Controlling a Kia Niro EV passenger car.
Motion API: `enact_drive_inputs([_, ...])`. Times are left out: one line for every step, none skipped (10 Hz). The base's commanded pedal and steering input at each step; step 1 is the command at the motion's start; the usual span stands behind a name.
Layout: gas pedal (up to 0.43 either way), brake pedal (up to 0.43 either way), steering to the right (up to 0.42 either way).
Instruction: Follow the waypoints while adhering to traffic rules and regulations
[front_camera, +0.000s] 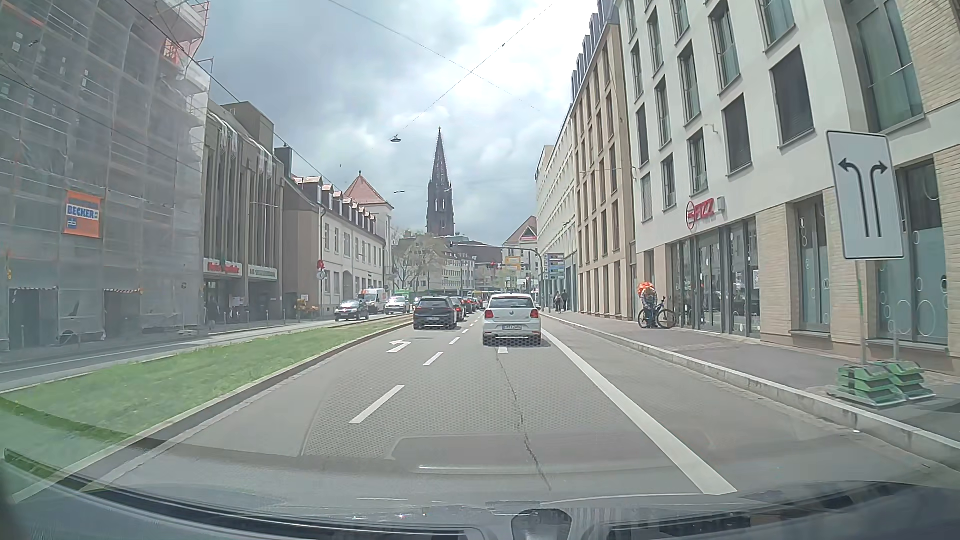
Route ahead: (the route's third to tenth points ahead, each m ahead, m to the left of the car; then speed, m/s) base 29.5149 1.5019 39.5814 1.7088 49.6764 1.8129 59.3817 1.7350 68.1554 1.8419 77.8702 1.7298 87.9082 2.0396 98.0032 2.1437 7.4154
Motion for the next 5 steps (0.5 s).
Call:
enact_drive_inputs([0.087,0.0,-0.001])
enact_drive_inputs([0.079,0.0,0.0])
enact_drive_inputs([0.079,0.0,-0.001])
enact_drive_inputs([0.079,0.0,0.0])
enact_drive_inputs([0.079,0.0,-0.001])
